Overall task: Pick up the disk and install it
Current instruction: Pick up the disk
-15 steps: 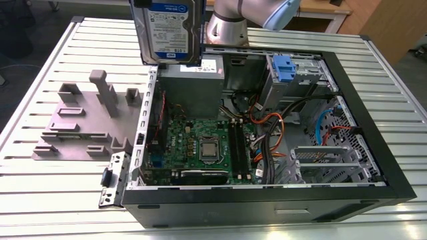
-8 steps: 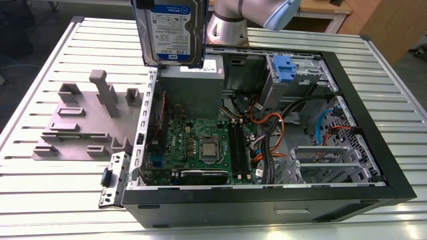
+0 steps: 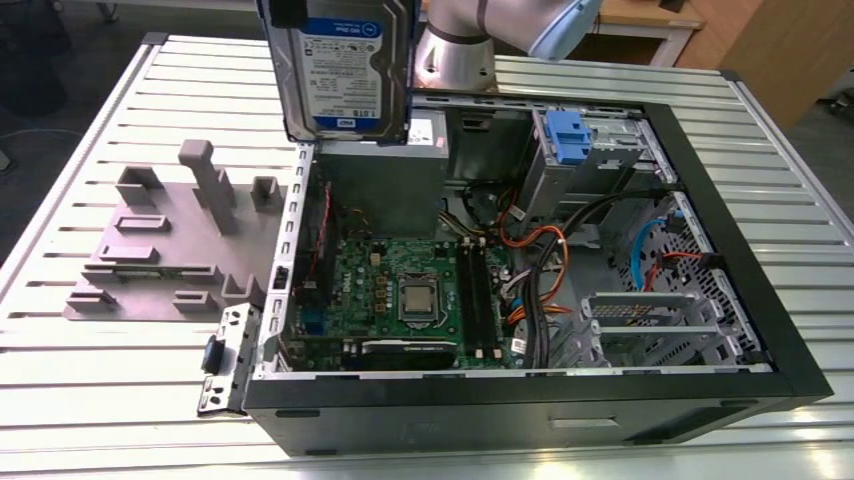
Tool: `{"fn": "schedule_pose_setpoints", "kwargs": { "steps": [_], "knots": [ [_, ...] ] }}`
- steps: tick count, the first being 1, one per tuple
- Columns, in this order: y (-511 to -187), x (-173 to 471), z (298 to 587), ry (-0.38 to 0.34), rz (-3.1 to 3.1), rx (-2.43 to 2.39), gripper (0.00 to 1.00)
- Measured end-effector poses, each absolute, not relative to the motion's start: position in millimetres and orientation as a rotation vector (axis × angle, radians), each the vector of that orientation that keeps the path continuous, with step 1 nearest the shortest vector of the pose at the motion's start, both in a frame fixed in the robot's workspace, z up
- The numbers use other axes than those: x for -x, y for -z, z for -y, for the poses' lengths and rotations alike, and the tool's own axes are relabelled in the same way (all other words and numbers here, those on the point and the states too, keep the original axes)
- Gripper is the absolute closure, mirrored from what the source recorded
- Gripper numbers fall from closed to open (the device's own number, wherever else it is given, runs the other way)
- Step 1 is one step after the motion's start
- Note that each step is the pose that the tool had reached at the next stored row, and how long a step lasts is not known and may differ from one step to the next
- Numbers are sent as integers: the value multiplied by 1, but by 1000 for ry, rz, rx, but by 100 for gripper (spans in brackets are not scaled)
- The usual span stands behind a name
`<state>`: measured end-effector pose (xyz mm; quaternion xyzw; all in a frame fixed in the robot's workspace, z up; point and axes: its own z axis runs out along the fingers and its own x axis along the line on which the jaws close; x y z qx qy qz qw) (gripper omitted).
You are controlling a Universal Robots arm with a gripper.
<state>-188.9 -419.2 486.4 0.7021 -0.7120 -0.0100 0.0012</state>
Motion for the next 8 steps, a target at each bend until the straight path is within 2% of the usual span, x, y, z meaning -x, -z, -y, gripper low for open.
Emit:
{"fn": "schedule_pose_setpoints", "kwargs": {
  "steps": [8],
  "knots": [
    [-486,185,420,31,2235,-2204,63]
  ]
}}
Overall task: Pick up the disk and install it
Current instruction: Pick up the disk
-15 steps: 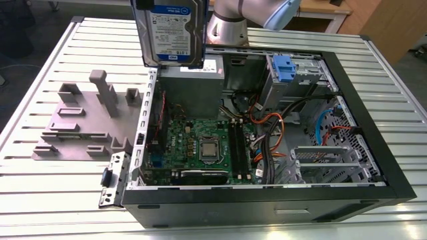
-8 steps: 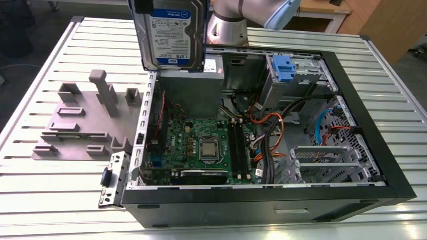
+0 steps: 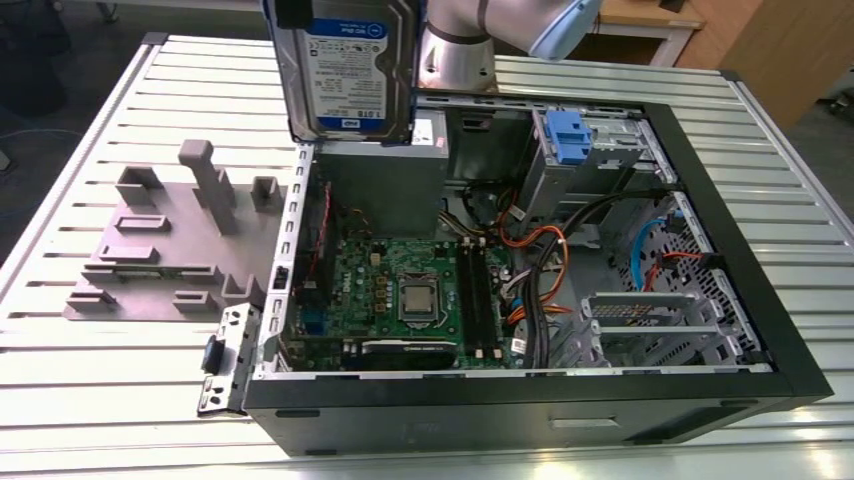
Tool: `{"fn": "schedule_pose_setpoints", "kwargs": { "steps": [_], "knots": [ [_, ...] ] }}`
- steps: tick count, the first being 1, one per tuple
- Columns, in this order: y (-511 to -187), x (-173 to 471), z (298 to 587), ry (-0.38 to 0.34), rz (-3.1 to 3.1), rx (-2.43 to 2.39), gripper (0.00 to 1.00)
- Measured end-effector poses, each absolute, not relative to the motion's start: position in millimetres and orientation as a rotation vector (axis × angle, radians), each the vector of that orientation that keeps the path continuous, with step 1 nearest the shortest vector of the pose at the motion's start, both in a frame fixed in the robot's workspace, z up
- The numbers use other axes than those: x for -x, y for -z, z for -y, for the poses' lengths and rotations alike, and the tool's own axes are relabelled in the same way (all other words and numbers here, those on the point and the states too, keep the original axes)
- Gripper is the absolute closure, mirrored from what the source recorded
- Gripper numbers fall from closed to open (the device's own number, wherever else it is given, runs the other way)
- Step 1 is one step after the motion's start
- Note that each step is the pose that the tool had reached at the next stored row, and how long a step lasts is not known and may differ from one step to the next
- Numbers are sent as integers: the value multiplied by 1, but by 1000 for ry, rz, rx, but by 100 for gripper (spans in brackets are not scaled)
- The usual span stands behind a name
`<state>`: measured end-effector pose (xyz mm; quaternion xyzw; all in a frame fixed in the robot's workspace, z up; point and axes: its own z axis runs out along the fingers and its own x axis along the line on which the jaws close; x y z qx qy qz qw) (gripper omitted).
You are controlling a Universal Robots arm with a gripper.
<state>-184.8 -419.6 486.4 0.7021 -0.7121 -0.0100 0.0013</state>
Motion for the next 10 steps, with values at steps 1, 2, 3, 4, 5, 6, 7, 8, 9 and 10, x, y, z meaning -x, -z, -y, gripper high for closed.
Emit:
{"fn": "schedule_pose_setpoints", "kwargs": {
  "steps": [1,2,3,4,5,6,7,8,9,10],
  "knots": [
    [-486,184,420,31,2235,-2204,63],
    [-486,183,420,31,2235,-2204,63],
    [-486,183,420,31,2235,-2204,63],
    [-486,182,420,32,2235,-2204,63],
    [-486,181,420,31,2235,-2204,63],
    [-486,181,420,31,2235,-2204,63],
    [-486,180,420,32,2235,-2204,63],
    [-486,179,420,31,2235,-2204,63],
    [-486,179,420,31,2235,-2204,63],
    [-486,178,420,31,2235,-2204,63]
  ]
}}
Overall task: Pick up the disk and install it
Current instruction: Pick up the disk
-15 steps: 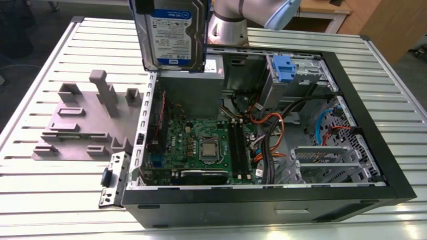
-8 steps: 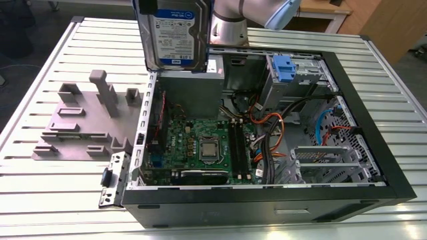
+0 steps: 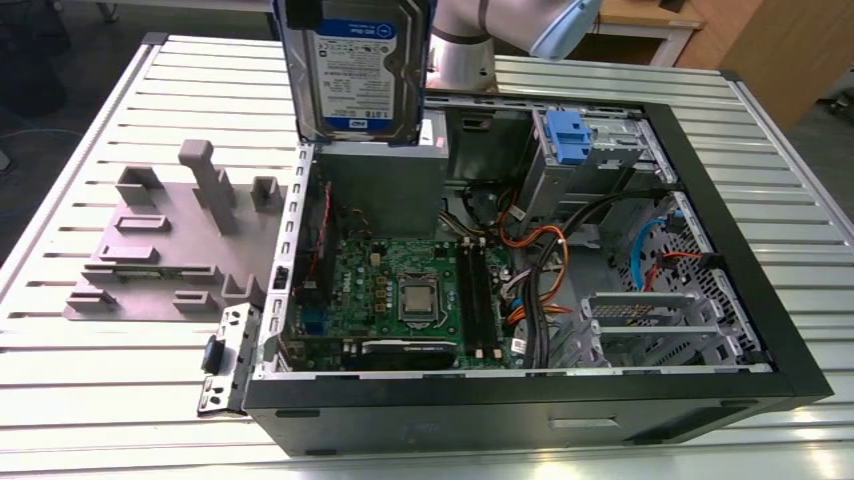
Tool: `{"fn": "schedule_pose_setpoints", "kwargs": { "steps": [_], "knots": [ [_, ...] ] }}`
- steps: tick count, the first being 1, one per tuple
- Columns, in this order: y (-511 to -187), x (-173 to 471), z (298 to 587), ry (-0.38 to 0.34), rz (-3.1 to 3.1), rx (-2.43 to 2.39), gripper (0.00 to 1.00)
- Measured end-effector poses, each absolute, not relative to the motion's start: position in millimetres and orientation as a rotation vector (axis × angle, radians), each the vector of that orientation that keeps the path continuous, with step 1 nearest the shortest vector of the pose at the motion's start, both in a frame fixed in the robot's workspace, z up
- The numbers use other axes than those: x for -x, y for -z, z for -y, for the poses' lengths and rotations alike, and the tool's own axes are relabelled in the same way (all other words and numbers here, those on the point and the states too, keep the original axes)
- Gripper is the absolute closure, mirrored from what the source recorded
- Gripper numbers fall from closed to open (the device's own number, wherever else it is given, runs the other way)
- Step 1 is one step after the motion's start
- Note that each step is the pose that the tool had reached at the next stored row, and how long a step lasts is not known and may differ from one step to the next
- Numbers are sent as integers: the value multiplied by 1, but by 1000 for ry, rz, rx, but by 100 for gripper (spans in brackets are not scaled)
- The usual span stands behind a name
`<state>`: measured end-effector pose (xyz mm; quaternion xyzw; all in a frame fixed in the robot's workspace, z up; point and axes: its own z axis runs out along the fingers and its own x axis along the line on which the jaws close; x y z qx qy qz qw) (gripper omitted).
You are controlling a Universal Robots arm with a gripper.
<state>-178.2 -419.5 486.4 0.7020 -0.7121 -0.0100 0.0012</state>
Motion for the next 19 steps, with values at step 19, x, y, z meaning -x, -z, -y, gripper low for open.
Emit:
{"fn": "schedule_pose_setpoints", "kwargs": {
  "steps": [19],
  "knots": [
    [-486,169,420,29,2235,-2202,63]
  ]
}}
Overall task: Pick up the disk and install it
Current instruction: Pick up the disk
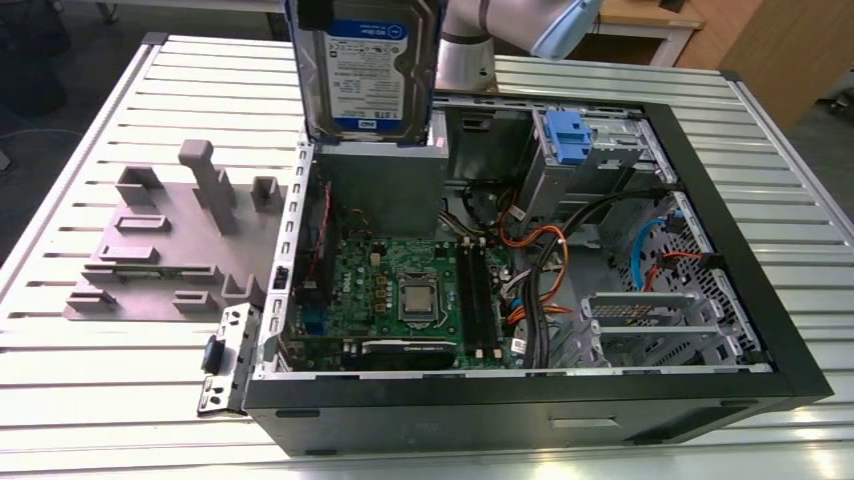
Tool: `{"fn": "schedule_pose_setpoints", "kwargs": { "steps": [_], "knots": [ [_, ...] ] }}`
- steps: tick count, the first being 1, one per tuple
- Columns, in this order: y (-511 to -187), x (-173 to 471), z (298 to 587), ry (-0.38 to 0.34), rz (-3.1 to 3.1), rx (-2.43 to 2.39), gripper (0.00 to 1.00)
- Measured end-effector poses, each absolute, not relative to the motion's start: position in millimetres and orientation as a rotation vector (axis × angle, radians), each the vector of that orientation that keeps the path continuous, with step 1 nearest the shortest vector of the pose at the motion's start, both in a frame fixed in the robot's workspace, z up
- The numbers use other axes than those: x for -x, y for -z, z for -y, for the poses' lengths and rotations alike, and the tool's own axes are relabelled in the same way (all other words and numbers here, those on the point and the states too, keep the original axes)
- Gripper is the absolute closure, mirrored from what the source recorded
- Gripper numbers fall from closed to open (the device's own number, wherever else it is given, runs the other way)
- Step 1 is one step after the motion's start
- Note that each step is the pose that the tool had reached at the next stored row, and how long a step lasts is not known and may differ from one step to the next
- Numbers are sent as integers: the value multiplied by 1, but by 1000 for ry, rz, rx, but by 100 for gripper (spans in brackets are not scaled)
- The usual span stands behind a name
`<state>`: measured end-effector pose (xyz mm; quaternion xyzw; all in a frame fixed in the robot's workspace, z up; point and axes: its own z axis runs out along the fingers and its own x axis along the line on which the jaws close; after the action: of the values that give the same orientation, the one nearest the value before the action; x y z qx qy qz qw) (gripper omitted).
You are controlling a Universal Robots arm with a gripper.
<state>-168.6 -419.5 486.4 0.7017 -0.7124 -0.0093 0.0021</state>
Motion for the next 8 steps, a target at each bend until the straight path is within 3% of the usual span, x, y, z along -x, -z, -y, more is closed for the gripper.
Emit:
{"fn": "schedule_pose_setpoints", "kwargs": {
  "steps": [8],
  "knots": [
    [-486,148,420,25,2236,-2198,63]
  ]
}}
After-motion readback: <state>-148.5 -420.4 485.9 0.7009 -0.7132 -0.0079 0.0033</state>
